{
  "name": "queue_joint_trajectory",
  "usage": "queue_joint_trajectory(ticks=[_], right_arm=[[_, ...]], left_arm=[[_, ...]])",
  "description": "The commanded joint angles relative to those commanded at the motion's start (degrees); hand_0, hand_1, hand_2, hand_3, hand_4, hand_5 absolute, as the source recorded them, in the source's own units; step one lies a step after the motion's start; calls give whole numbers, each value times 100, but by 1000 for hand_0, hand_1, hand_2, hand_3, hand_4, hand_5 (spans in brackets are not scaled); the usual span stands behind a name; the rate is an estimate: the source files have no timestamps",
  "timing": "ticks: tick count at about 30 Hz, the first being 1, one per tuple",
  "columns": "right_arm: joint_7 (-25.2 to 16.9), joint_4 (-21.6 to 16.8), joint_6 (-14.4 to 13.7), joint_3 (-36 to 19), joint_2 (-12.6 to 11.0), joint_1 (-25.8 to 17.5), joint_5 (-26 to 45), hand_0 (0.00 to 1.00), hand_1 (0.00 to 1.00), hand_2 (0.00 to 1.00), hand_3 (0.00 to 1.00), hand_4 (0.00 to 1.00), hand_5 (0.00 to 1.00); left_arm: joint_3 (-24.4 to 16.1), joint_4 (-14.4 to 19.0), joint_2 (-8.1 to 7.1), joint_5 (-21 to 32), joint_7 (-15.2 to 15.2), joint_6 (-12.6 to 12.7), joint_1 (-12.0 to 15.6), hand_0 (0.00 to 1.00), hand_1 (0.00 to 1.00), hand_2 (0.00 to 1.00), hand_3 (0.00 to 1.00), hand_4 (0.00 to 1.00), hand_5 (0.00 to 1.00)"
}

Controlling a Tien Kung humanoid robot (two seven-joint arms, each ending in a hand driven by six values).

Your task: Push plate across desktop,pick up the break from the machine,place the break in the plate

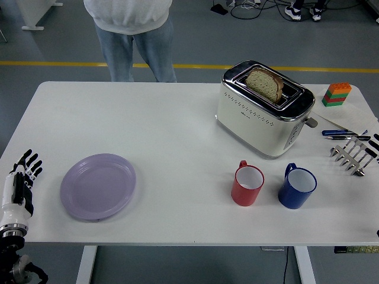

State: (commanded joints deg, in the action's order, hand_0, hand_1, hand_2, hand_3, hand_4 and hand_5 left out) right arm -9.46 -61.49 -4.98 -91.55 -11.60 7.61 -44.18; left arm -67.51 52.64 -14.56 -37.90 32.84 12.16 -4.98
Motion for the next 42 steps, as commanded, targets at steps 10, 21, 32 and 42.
queue_joint_trajectory(ticks=[10, 21, 32, 42], right_arm=[[-2, 2, 2, 11, 1, 5, 2, 713, 676, 678, 622, 509, 415], [-4, -2, 1, 7, -1, 14, 4, 714, 676, 678, 622, 509, 415], [-6, 6, 3, 0, 5, 19, 1, 713, 677, 677, 622, 509, 414], [-5, 5, 4, -5, 5, 28, 0, 714, 675, 677, 622, 509, 413]], left_arm=[[249, -189, 34, 79, -40, -74, -150, 789, 808, 838, 880, 439, 998], [368, -384, 100, 119, -75, -116, -255, 790, 808, 832, 868, 464, 998], [489, -538, 155, 105, -131, -169, -354, 779, 804, 827, 861, 461, 998], [699, -645, 218, 146, -139, -179, -464, 773, 800, 821, 851, 461, 998]])
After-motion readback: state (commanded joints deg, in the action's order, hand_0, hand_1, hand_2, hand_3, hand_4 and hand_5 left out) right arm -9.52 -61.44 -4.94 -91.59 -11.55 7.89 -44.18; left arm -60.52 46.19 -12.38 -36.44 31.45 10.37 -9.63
